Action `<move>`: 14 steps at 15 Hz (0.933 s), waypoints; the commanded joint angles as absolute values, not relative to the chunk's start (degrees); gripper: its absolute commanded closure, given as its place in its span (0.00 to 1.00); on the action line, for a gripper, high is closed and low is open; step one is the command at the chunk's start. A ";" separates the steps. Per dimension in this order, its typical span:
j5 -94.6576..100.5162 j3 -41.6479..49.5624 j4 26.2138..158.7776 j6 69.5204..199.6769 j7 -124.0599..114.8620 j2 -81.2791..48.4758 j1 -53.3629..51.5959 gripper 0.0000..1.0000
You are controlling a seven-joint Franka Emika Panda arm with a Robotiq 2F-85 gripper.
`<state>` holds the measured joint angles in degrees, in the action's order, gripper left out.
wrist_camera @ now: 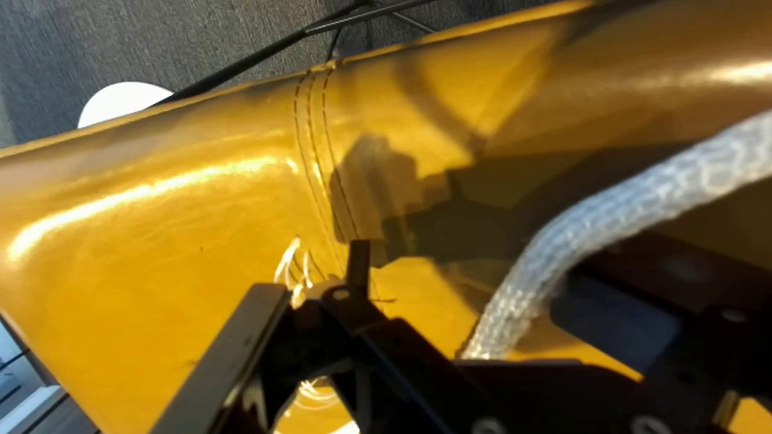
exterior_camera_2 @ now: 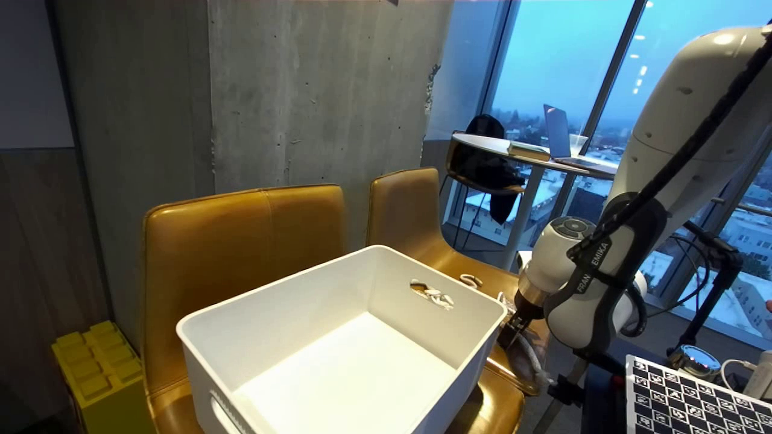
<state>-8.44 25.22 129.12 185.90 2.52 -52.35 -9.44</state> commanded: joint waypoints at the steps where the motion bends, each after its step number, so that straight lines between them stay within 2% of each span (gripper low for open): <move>1: -7.18 25.32 124.10 182.59 0.13 -55.87 -7.28 0.55; 7: -6.45 26.37 123.39 179.46 -1.25 -55.21 -7.74 0.99; 10: -6.19 27.64 124.56 177.85 -1.41 -53.02 -9.12 1.00; 14: -4.48 30.77 130.13 174.01 -1.81 -43.07 -15.05 1.00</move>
